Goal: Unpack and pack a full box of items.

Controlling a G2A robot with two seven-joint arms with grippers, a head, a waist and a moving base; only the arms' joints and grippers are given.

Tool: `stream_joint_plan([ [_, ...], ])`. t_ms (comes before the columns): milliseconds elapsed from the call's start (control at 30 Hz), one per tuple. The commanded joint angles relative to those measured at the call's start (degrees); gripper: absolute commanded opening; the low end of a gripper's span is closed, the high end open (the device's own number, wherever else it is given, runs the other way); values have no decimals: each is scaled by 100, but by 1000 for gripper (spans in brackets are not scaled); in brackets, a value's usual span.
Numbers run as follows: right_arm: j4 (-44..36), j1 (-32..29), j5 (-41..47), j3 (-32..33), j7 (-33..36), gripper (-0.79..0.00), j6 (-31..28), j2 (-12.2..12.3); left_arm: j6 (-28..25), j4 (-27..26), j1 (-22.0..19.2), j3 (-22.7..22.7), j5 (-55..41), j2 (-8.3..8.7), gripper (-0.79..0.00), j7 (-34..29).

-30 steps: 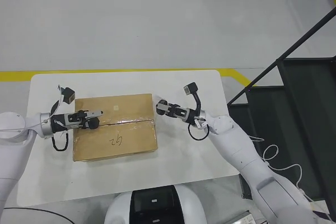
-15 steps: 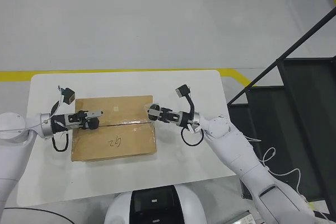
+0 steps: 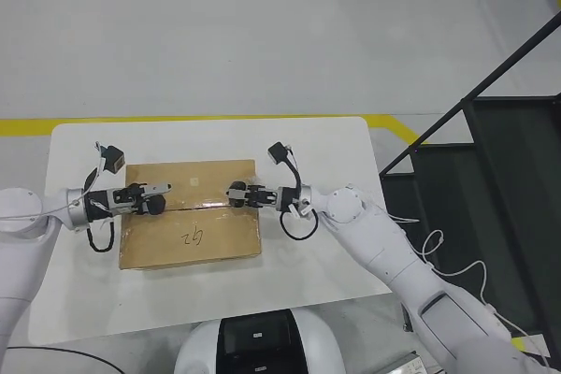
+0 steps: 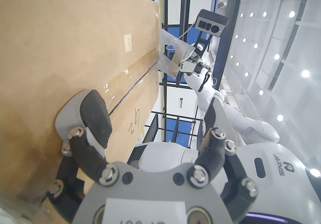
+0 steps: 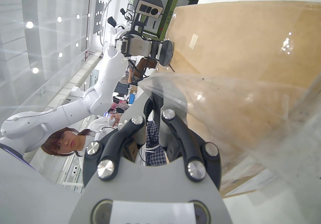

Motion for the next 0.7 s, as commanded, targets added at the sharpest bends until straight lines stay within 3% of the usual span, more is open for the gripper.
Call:
stream_joint_plan([
  [0, 39, 29, -58, -34, -7, -785, 43, -15, -21, 14, 9, -35, -55, 3, 0, 0],
  [100, 26, 64, -193, -80, -9, -785, 190, -30, -55, 8, 35, -83, -119, 7, 0, 23],
  [167, -11, 79, -277, -108, -4, -674, 288, -39, -80, 0, 56, -118, -176, 8, 0, 47],
  [233, -62, 94, -348, -135, -20, -785, 386, -49, -97, -8, 75, -150, -224, 10, 0, 56],
  [667, 54, 325, -651, -432, -59, -785, 873, -197, -220, 15, 246, -432, -644, 28, 0, 159],
])
